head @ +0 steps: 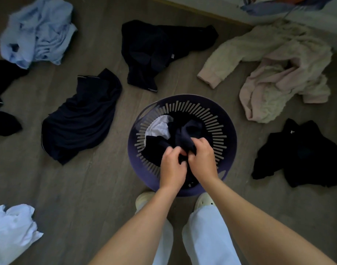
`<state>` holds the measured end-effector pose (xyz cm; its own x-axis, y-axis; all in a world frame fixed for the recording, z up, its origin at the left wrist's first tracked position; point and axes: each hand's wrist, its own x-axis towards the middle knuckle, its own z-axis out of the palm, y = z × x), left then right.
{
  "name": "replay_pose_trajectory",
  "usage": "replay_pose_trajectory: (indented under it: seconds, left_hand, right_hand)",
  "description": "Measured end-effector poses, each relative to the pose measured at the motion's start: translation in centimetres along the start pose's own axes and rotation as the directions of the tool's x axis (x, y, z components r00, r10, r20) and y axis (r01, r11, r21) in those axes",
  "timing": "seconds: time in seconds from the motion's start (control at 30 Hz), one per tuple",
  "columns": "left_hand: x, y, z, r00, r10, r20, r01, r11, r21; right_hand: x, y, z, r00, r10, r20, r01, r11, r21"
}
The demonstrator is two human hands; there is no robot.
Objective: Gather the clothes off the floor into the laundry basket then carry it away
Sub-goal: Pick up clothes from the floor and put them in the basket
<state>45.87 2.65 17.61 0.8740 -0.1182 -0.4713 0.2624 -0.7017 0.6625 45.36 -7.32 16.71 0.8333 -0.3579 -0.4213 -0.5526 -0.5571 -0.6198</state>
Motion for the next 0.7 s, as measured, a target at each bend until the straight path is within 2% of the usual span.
replay_pose_trajectory:
  seconds: [0.07, 0.13, 0.2, 0.23, 0.3, 0.37, 0.43, 0.47, 0.53, 0.6, 0.7]
  left_hand:
    - [0.6, -0.1, 0.6, 0.98, 0.14, 0.142, -0.163, 0.974, 0.16]
    - [1.0, -0.5, 1.3, 0.915, 0.146, 0.376, -0.255, 0.931, 0.26]
    - [1.1, -1.4, 2.0, 0.809, 0.018, 0.588, -0.313, 0.859, 0.405]
    - [1.2, -2.1, 2.1, 0.764, -0.075, 0.641, -0.323, 0.815, 0.48]
    - [1.2, -3.4, 2.2, 0.698, -0.264, 0.666, -0.28, 0.755, 0.593]
    - [0.9, -4.5, 1.9, 0.655, -0.381, 0.652, -0.215, 0.734, 0.644]
    - [0.5, -4.6, 1.2, 0.665, -0.402, 0.629, -0.164, 0.743, 0.649]
    - [0.5, -4.2, 0.7, 0.696, -0.384, 0.607, -0.144, 0.753, 0.642]
    - [0.4, -2.7, -0.4, 0.791, -0.308, 0.529, -0.122, 0.768, 0.629]
    - [0.6, -0.1, -1.9, 0.87, -0.213, 0.445, -0.128, 0.774, 0.62]
    - [0.9, 5.5, -4.5, 0.899, -0.106, 0.424, -0.171, 0.808, 0.564]
  right_hand:
    - [-0.7, 1.3, -0.3, 0.992, -0.098, -0.075, 0.086, 0.986, -0.146]
    - [-1.2, 3.3, -0.5, 0.994, -0.075, -0.079, 0.052, 0.962, -0.269]
    - [-1.9, 5.1, -1.1, 0.997, -0.071, -0.004, 0.063, 0.901, -0.429]
    - [-2.2, 5.6, -1.4, 0.994, -0.073, 0.077, 0.103, 0.848, -0.52]
    - [-2.7, 6.4, -1.8, 0.953, 0.005, 0.302, 0.204, 0.725, -0.658]
    - [-2.8, 6.7, -1.9, 0.858, 0.186, 0.478, 0.25, 0.662, -0.706]
    - [-2.8, 6.2, -1.7, 0.77, 0.314, 0.556, 0.185, 0.724, -0.665]
    - [-2.8, 5.8, -1.6, 0.762, 0.329, 0.557, 0.099, 0.791, -0.603]
    - [-3.0, 4.8, -1.9, 0.806, 0.335, 0.488, -0.112, 0.896, -0.43]
    - [-2.9, 3.3, -3.3, 0.838, 0.365, 0.406, -0.268, 0.923, -0.276]
    - [-2.0, 0.6, -7.2, 0.828, 0.409, 0.384, -0.358, 0.912, -0.199]
